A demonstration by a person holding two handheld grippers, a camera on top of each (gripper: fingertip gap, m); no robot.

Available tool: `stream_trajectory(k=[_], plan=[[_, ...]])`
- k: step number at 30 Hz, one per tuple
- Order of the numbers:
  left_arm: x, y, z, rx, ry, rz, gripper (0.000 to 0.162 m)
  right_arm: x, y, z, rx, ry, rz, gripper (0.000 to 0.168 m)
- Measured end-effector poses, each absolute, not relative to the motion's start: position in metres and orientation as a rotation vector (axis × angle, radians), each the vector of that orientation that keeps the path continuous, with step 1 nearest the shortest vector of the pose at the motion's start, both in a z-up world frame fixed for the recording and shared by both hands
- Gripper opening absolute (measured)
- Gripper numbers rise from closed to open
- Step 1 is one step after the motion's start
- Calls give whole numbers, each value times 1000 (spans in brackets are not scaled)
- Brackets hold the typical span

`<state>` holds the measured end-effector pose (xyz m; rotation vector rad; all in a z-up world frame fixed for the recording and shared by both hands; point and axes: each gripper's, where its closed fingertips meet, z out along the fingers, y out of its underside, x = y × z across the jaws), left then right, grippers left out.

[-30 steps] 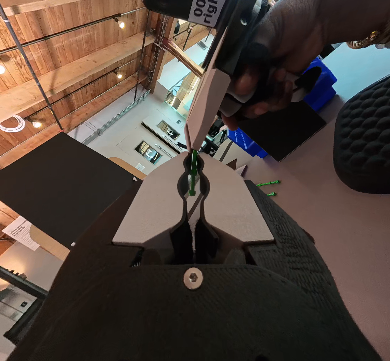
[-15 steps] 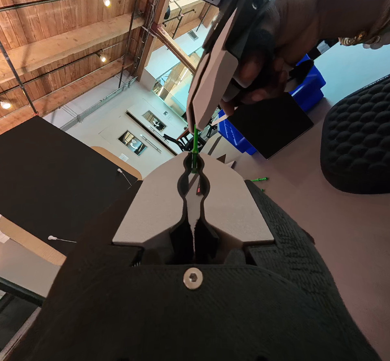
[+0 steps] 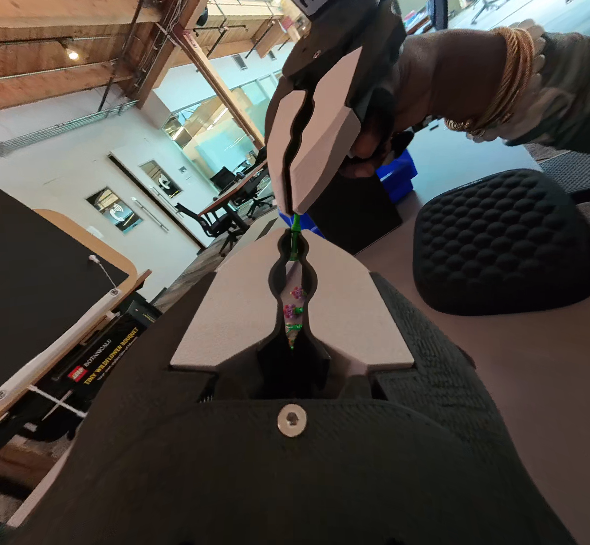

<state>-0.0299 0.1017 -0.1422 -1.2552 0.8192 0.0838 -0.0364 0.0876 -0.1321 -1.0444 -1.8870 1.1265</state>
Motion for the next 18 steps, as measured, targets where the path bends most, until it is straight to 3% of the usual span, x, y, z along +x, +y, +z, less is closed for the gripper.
stream_trajectory(k=[18], plan=[[-12, 92, -137, -1231, 830, -178, 4, -18, 79, -125, -908, -1988, 977, 3]])
